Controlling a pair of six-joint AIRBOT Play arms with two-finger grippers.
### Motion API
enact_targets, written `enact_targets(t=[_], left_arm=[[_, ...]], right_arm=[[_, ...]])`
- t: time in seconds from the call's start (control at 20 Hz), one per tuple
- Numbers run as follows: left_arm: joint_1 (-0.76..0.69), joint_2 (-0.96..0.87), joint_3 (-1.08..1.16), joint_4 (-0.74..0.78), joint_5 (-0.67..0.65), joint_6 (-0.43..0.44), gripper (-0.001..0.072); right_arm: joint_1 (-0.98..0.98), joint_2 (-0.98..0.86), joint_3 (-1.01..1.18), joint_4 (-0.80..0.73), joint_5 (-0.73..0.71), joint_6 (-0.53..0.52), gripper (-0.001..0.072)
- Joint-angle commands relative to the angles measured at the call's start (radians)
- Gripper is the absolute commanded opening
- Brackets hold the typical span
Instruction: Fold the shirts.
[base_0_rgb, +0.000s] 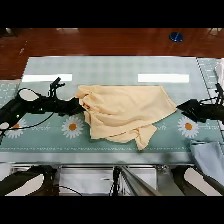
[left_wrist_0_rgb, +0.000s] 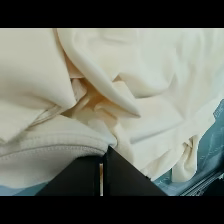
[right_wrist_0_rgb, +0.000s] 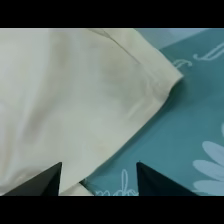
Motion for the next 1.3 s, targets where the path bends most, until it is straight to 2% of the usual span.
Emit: enact_targets(t=[0.0,0.2,0.5,0.55,0.6,0.65,0.7,0.75,0.85,0.9,1.05,1.25], left_arm=[[0.000,0.004,0.002,-0.004,0.005,0.002,0.0022],[0.000,0.004,0.002,-0.005,0.005,0.002,0.0022],[0.002,0.004,0.003,-0.004,0.006,0.002,0.0023],[0.002,0.004,0.003,-0.004,0.007,0.003,0.0022],[0.004,0.004,0.003,-0.004,0.012,0.002,0.0023],[0.008,0.004,0.003,-0.004,0.016,0.003,0.0023],[0.014,0.004,0.003,-0.004,0.021,0.003,0.0023],[0.026,0.004,0.003,-0.004,0.023,0.003,0.0023],[0.071,0.005,0.016,-0.005,0.011,0.028,0.0022],[0.113,0.005,0.044,-0.004,-0.022,0.036,0.0022],[0.270,0.016,0.233,-0.005,-0.163,0.063,0.0022],[0.430,0.074,0.645,-0.005,-0.231,0.053,0.0021]], right_arm=[[0.043,-0.098,0.000,-0.019,0.030,-0.017,0.0538],[0.202,-0.187,0.000,-0.014,-0.026,-0.011,0.0538],[0.383,-0.304,0.000,-0.005,-0.149,0.082,0.0536],[0.402,-0.324,0.000,0.023,-0.173,0.081,0.0504],[0.417,-0.338,0.000,0.065,-0.211,0.081,0.0438],[0.431,-0.344,0.000,0.119,-0.256,0.076,0.0330],[0.441,-0.341,0.001,0.190,-0.299,0.059,0.0153],[0.441,-0.336,0.005,0.277,-0.306,0.018,0.0018],[0.413,-0.293,0.049,0.402,-0.219,-0.101,0.0017],[0.390,-0.255,0.088,0.410,-0.162,-0.106,0.0017],[0.294,-0.075,0.259,0.428,-0.072,-0.047,0.0016],[0.167,0.122,0.586,0.418,-0.116,0.042,0.0016]])
